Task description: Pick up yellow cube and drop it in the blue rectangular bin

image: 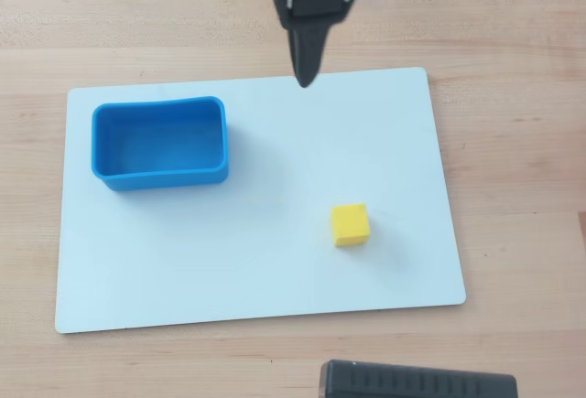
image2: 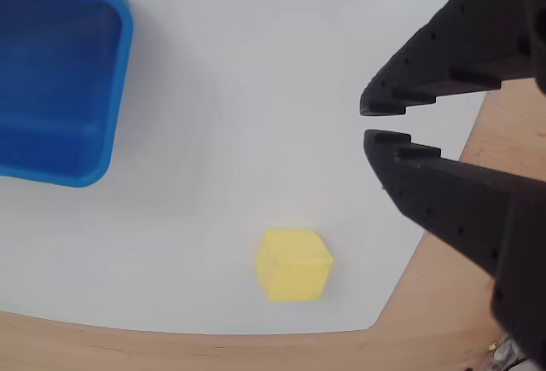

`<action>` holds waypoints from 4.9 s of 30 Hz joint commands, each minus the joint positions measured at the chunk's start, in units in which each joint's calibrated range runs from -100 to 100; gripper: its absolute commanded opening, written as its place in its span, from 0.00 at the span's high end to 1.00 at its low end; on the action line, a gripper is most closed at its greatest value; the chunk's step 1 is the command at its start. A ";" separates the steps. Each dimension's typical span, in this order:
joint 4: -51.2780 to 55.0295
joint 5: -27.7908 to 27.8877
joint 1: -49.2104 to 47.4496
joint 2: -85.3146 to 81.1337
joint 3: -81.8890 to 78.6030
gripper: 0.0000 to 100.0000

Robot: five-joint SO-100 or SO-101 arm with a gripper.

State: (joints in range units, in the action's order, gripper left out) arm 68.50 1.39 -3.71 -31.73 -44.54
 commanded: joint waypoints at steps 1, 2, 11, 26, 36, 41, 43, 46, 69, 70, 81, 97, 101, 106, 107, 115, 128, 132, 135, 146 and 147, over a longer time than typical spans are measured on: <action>8.13 0.29 -1.61 14.78 29.27 1.00; 9.12 0.29 -1.52 17.19 32.73 1.00; 14.49 0.05 -5.38 44.04 59.64 1.00; 31.42 -1.56 -6.76 84.82 115.27 0.98; 31.50 -3.61 -6.50 70.14 97.54 0.84; 31.50 -3.91 -3.93 67.45 90.18 0.84; 31.50 -4.05 -3.58 67.26 89.82 0.84; 31.50 -4.20 -3.50 67.45 89.73 0.83; 31.33 -4.98 -5.30 75.81 92.18 0.79; 31.33 -5.08 -5.30 76.27 92.54 0.79; 30.76 -5.37 -5.56 80.45 93.91 0.79; 30.34 -5.27 -5.13 84.73 98.45 0.94; 31.42 -5.32 -5.38 83.52 101.27 0.94; 31.42 -5.13 -4.78 75.35 97.45 0.95; 31.50 -5.13 -4.44 73.30 96.82 0.95; 31.50 -4.88 -2.90 54.82 84.45 0.95; 31.50 -4.84 11.94 42.28 72.54 0.95; 31.42 -4.84 15.46 38.28 67.45 0.95; 30.92 -4.54 19.49 36.98 64.54 0.96; 14.98 -1.61 24.03 25.28 35.91 0.96; 13.50 -1.37 23.95 25.18 34.64 0.96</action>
State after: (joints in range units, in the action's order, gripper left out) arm 89.26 -1.34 19.31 3.74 -2.41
